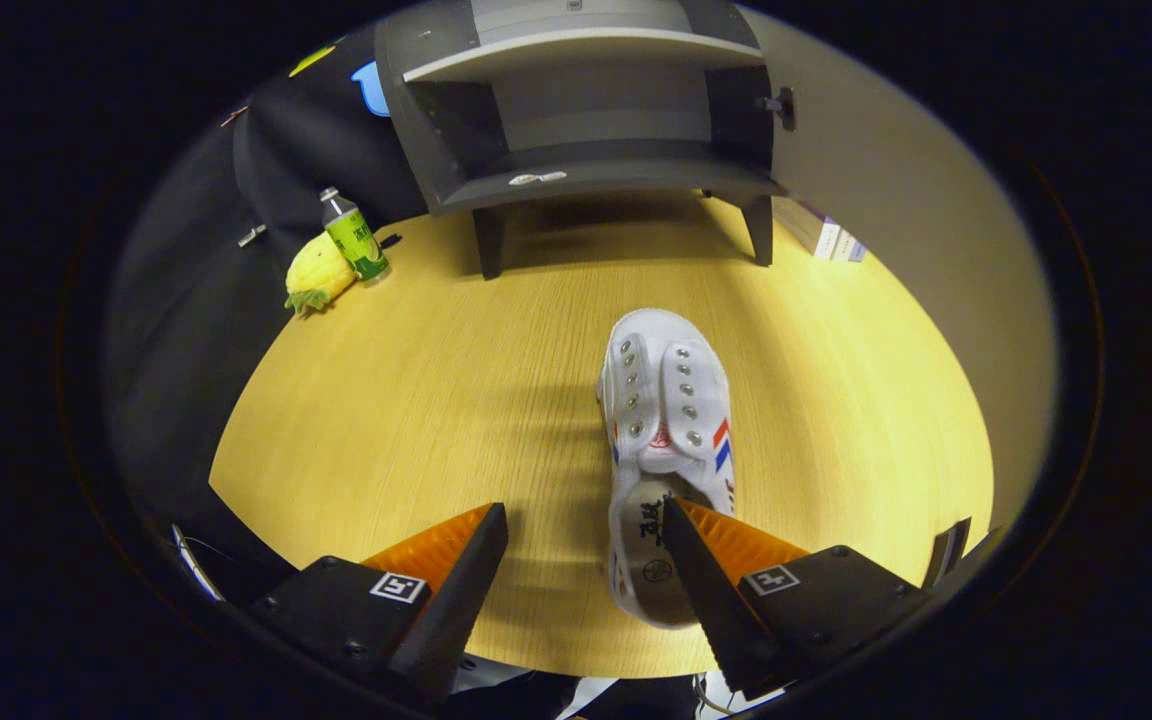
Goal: Open the shoe cabinet door, grab the shoes and put them into the shoe cabinet, then close the shoe cabinet door.
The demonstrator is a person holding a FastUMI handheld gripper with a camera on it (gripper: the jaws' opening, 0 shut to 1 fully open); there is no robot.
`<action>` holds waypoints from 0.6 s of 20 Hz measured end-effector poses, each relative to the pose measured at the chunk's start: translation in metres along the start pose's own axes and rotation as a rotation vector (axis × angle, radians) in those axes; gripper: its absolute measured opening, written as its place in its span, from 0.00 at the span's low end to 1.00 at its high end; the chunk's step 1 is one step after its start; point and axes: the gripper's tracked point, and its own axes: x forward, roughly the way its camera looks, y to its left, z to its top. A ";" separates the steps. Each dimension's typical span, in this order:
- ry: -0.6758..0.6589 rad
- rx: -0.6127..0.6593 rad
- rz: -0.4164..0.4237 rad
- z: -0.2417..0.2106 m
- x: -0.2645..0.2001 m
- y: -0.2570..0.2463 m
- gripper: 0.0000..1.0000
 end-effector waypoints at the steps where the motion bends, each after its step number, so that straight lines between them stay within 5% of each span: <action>1: -0.010 -0.004 -0.003 0.004 0.004 0.000 0.99; 12: -0.020 -0.035 -0.087 0.027 0.033 -0.013 0.96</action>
